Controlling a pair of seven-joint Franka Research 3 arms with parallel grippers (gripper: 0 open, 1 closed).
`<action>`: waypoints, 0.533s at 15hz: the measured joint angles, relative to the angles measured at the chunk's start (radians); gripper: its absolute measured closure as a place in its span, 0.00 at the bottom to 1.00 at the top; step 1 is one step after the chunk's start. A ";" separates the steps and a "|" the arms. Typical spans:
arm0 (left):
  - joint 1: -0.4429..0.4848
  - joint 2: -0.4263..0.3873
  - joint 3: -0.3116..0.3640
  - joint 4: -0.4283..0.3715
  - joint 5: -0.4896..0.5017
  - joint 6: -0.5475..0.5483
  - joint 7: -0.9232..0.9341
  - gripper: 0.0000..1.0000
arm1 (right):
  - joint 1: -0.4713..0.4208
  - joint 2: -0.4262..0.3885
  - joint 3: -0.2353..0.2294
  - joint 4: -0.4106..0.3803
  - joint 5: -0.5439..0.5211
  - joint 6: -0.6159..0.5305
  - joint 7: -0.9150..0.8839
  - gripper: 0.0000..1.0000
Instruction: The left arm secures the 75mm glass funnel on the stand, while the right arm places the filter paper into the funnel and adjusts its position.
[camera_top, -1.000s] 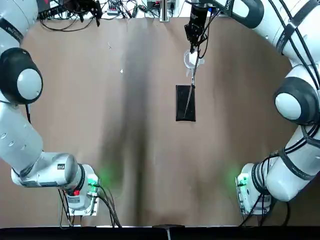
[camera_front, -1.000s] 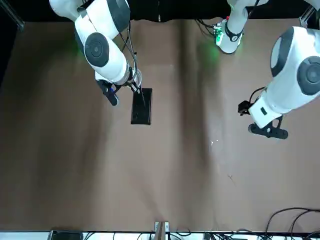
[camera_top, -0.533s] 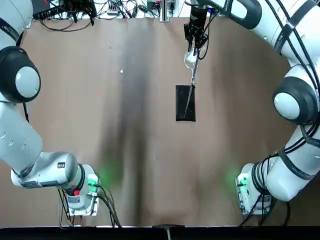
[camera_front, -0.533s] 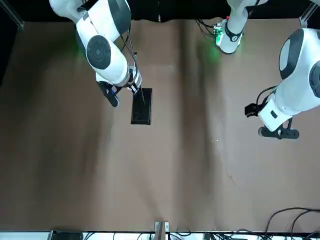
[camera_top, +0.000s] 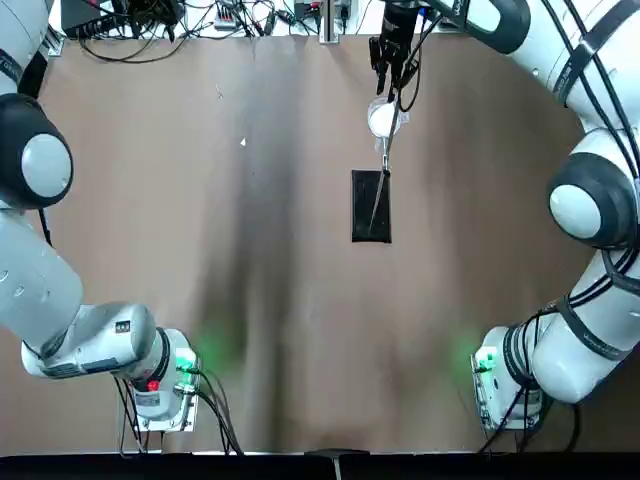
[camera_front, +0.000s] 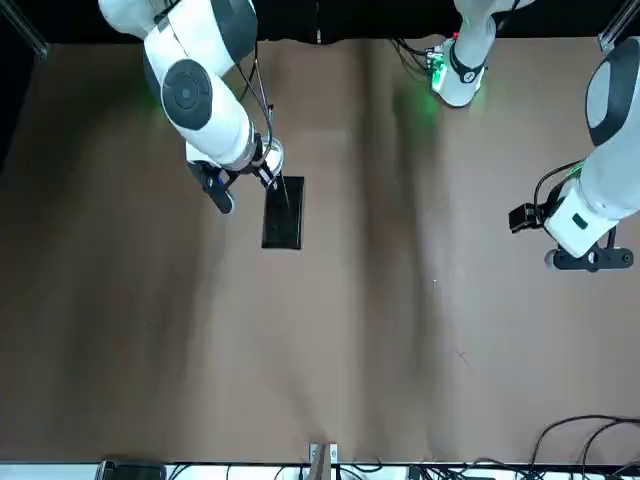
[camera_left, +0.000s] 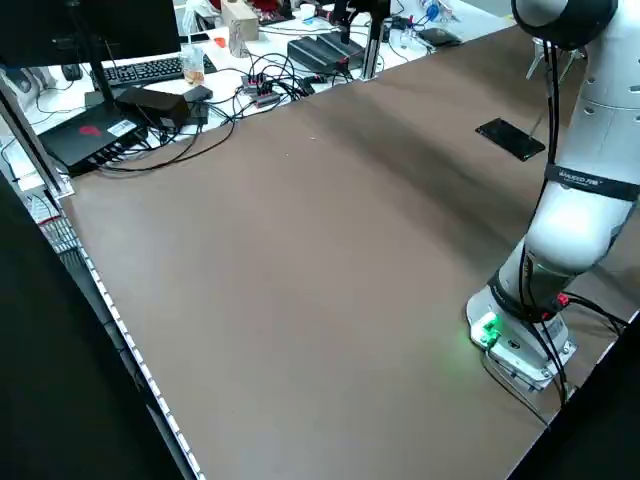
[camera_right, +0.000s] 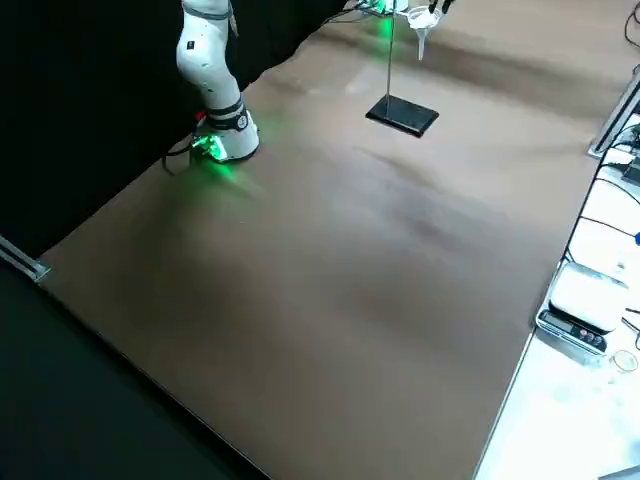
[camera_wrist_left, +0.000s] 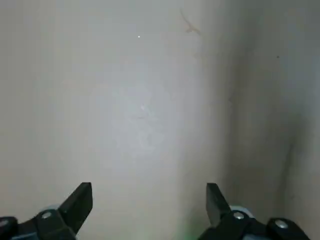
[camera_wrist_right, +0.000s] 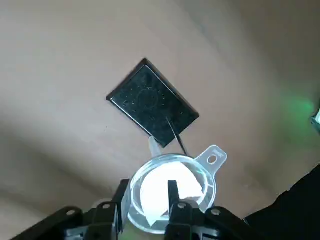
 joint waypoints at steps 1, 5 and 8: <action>0.000 -0.010 0.004 0.000 -0.025 0.000 -0.004 0.00 | 0.000 -0.005 0.000 0.003 0.000 0.000 -0.001 0.63; -0.072 -0.100 0.161 -0.031 -0.139 0.008 -0.009 0.00 | -0.070 -0.035 -0.012 0.005 -0.001 0.000 -0.123 0.62; -0.085 -0.122 0.174 -0.059 -0.140 0.016 -0.010 0.00 | -0.170 -0.046 -0.016 0.006 0.000 -0.003 -0.290 0.60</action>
